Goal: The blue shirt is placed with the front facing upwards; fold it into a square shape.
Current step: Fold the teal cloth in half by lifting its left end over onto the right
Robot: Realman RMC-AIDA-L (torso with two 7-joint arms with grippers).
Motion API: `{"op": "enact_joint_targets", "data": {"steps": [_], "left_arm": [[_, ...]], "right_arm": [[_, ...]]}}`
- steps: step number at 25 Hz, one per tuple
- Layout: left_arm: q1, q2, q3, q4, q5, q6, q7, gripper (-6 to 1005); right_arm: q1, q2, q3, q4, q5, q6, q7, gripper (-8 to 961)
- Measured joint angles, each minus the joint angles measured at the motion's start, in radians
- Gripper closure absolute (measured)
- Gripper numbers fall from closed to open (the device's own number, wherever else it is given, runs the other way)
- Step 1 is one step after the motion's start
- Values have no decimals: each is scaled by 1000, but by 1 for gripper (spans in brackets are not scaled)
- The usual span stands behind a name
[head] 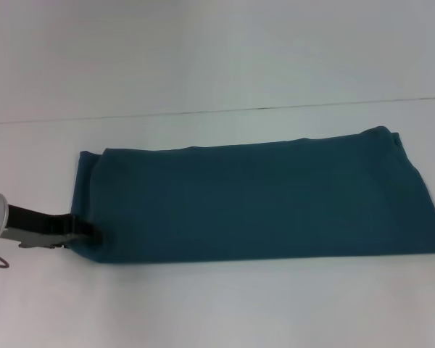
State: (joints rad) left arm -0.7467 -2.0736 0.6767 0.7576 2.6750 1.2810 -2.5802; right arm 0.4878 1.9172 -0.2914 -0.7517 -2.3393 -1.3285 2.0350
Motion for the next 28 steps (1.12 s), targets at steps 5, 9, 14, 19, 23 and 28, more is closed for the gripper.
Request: {"op": "enact_joint_targets", "data": {"steps": [5,9,14,19,23,28], "left_arm": [[3,-2,29,3,0,-5,2,515],[-1,-2,31,4,9,-5,-3,638],[-2,-2,31,7,13,-5,-3,805],[11,-2,27,24,13,1,-1,958],[29,-3,24,39,10,10,5,976],[71,-2,11,88,2,32,17,971]], "right_arm": [[0,1,0,0,0,0,0,146],[0,2,0,0,0,0,0,146],[0,3,0,0,0,2,0,146],[0,6,0,0,0,6,1,146],[5,10,1,3,0,7,0,146],[13,20,5,10,0,11,0,146]]}}
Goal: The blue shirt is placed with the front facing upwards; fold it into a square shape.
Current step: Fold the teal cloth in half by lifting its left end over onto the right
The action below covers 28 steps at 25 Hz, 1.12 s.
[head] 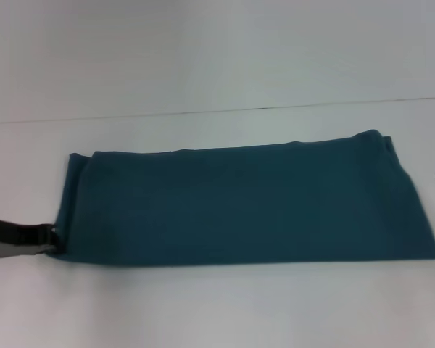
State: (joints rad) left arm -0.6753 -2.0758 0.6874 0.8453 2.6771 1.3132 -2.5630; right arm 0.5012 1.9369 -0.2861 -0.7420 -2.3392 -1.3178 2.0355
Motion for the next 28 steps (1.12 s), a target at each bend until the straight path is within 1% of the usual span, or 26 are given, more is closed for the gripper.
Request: {"op": "enact_joint_targets", "data": {"steps": [4,6,11,18,24,28], "left_arm": [[34,3,-56,38,-4,32,28,966],[51,8,-98,54,-4,54,51,964],[75,15,-145,75,0,69,70,959],[101,33,-243,93,11,99,112,952],[135,40,-276,130,18,114,115,945],[154,40,-291,146,20,118,117,941]], "right_arm": [[12,11,2,0,0,2,0,147],[19,15,2,1,0,4,0,147],[38,27,2,3,1,9,1,147],[61,33,-5,7,2,13,9,146],[76,34,-6,17,2,20,9,146],[81,35,-8,20,2,27,9,147]]}}
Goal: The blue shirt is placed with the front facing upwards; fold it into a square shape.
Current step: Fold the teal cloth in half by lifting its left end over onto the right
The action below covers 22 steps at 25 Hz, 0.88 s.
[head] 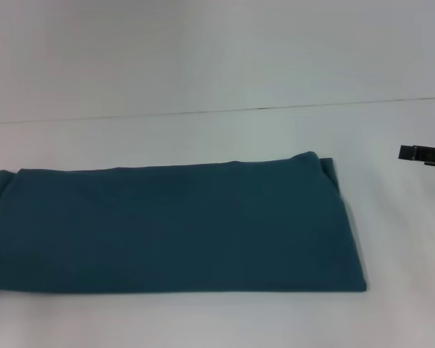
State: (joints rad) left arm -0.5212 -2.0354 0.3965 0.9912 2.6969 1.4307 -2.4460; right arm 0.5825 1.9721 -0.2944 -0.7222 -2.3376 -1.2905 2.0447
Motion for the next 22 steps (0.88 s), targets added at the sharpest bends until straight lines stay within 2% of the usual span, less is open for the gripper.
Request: {"op": "enact_joint_targets", "data": {"steps": [4,6,10,13,16,17,19,22], "left_arm": [[3,1,-24,6,-33,34,18,937],[-4,0,-25,6,-100,75,37,935],[-45,-21,52,-2,-283,136,59,930],[-109,-65,177,-23,-434,135,63,927],[-196,-116,301,-69,-537,77,72,924],[-223,-127,340,-92,-568,47,77,923],[-293,-136,485,-219,-681,-56,105,921],[-368,-136,634,-407,-846,-206,169,918]], "right_arm": [[3,0,0,8,0,2,-2,147],[3,-1,0,8,-1,3,-5,147],[3,0,0,9,-1,4,-11,147],[4,4,-1,10,-1,2,-20,146],[4,5,-1,10,-1,-1,-32,146],[4,5,-2,11,0,-2,-35,146],[5,4,-3,10,0,-2,-41,146],[5,2,-13,11,-4,-3,-52,149]]}}
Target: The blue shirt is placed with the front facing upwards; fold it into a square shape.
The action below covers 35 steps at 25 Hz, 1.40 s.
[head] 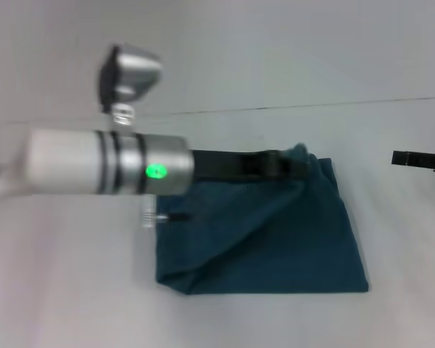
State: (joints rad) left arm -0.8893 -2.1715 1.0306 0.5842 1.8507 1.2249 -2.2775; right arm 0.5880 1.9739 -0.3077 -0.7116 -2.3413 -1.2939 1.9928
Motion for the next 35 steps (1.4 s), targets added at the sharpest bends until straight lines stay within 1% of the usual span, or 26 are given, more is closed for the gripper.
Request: {"op": "enact_joint_targets", "data": {"steps": [3,4,5,7,9,11,16,20,24,27,30,31,32,35], "left_arm": [[-54,-2,93,-195,-198,-124,129,914],[-54,-2,93,-195,-198,-124,129,913],[-58,-2,130,-310,-364,-131,270,912],[-48,-2,143,-358,-453,-103,353,910],[-23,-3,155,-393,-546,-47,435,908],[5,-3,164,-392,-576,3,459,906],[62,-3,171,-358,-579,112,470,681],[113,-3,173,-316,-571,160,472,562],[181,1,182,-237,-550,180,474,443],[253,5,180,-154,-513,190,483,341],[321,6,174,-78,-496,209,507,239],[333,7,171,-62,-488,215,511,198],[348,7,160,-39,-469,224,515,157],[370,8,103,-7,-405,253,522,33]], "right_arm": [[-3,-2,-27,0,0,3,-2,153],[-5,-2,-34,0,0,4,-4,166],[-7,-3,-36,0,1,5,-7,180],[-8,-4,-39,0,1,6,-12,206],[-9,-5,-39,0,1,7,-13,232],[-10,-5,-40,0,0,7,-13,259],[-8,-2,-42,0,-3,7,-13,251],[-7,2,-51,1,-3,1,-13,250],[-1,3,-59,22,1,-28,-11,250],[11,3,-60,42,2,-53,-4,250],[41,4,-62,89,13,-58,2,250],[63,11,-63,115,27,-50,0,250],[63,11,-63,115,27,-50,0,250],[89,29,-65,133,40,-33,-4,250]]}}
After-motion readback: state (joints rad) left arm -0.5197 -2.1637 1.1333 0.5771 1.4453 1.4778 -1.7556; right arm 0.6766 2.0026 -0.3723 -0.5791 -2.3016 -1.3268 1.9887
